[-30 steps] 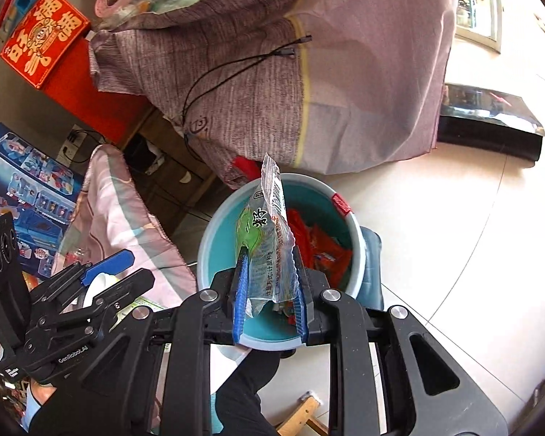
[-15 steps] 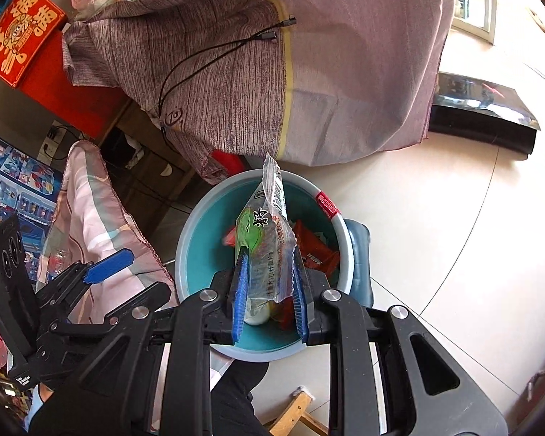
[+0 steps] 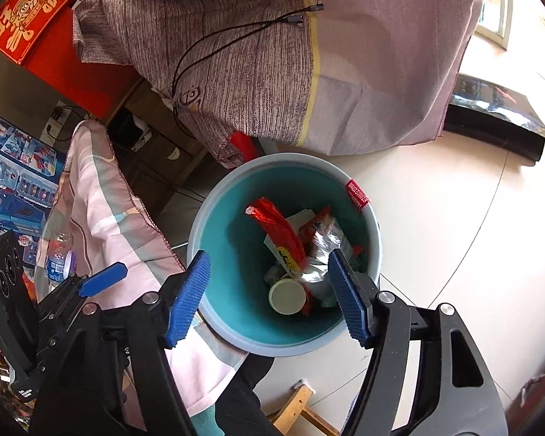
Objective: Collect trash
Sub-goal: 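Open both grippers to drop the bottle and snack into the bin, then move both grippers back over the table toward the white cup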
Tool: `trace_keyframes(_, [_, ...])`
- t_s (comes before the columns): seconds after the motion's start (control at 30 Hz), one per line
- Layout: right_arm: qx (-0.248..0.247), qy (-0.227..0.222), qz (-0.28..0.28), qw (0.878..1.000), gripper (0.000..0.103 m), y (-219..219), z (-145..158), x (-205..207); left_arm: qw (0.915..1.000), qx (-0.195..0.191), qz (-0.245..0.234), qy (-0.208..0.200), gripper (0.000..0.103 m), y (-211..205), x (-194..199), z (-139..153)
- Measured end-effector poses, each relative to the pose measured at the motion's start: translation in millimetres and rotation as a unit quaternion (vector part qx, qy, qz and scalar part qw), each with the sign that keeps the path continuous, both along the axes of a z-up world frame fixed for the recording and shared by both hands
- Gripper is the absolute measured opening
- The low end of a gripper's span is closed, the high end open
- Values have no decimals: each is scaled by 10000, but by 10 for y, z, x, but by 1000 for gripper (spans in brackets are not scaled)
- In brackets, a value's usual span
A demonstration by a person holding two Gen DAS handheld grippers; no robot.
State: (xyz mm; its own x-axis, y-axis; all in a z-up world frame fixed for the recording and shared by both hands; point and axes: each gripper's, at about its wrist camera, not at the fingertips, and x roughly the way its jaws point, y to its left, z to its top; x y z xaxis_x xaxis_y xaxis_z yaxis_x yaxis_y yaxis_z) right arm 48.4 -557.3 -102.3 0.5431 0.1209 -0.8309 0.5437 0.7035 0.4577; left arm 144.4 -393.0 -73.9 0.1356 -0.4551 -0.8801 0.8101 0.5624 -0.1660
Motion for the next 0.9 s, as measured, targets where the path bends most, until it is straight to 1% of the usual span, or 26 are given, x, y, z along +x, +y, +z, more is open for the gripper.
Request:
trace_keyframes(0.13, [79,121,-89,9999,76,14,-26,-15,10000,-49,63,39,91,89,7,17])
trace_keyframes(0.33, [195,277,-131,9993,76,87,-56,-4,9998,-105,160,70,92,230,10,49])
trace_keyframes(0.63, [131,236,150,9995,76,382,58,141,9989,-205,429,11,92,557,47,141])
trace_keyframes(0.73, [98,213,239,9994,80,494,102,183,9983,-230,532,-34,92,699,58,178])
trace_keyframes(0.9, [41,219,399,9990,80,697,166,252,9970,-292,713,-83,93,933,63,230])
